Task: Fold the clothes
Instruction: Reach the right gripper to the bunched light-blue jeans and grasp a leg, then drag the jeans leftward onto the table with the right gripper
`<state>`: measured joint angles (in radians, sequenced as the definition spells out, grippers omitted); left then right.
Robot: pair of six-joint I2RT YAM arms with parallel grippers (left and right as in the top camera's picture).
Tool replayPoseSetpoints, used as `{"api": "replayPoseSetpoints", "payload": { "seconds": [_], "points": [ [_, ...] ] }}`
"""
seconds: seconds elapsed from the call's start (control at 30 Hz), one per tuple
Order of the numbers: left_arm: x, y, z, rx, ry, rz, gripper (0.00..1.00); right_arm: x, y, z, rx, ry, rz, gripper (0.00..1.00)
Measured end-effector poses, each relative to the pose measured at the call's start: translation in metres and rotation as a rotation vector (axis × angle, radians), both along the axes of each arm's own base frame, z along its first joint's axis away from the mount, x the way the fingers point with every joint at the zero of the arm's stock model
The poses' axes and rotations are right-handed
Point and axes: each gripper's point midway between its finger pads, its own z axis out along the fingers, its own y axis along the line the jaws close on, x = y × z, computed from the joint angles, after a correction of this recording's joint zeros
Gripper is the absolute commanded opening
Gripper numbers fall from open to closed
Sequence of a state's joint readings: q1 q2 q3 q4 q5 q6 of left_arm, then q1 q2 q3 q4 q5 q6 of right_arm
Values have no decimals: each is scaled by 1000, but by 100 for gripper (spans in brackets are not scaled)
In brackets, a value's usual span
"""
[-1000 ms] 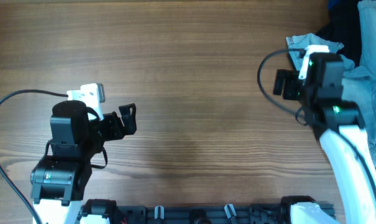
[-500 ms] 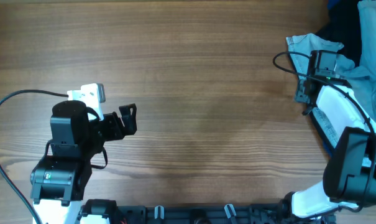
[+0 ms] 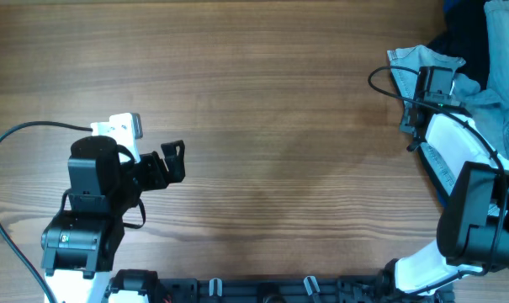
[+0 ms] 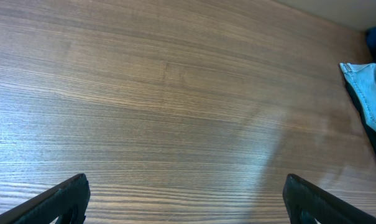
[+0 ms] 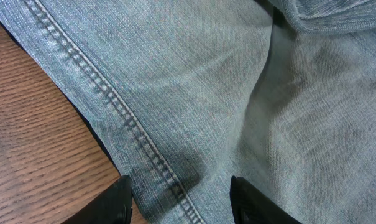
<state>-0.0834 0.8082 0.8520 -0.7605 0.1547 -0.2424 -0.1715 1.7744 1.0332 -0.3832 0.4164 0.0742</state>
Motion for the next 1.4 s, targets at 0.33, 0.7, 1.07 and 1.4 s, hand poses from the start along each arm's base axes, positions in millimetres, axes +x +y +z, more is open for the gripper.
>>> {"api": "replayPoseSetpoints", "payload": {
  "seconds": [0.33,0.7,1.07,1.4],
  "points": [
    [0,0,0,0,0,0,100,-3,1,-6,6,9,2,56],
    [0,0,0,0,0,0,100,-4,1,-21,8,38,-1,4],
    [0,0,0,0,0,0,100,-5,7,18,2,-27,21,4],
    [0,0,0,0,0,0,100,-14,119,135,37,-241,387,4]
  ]
}}
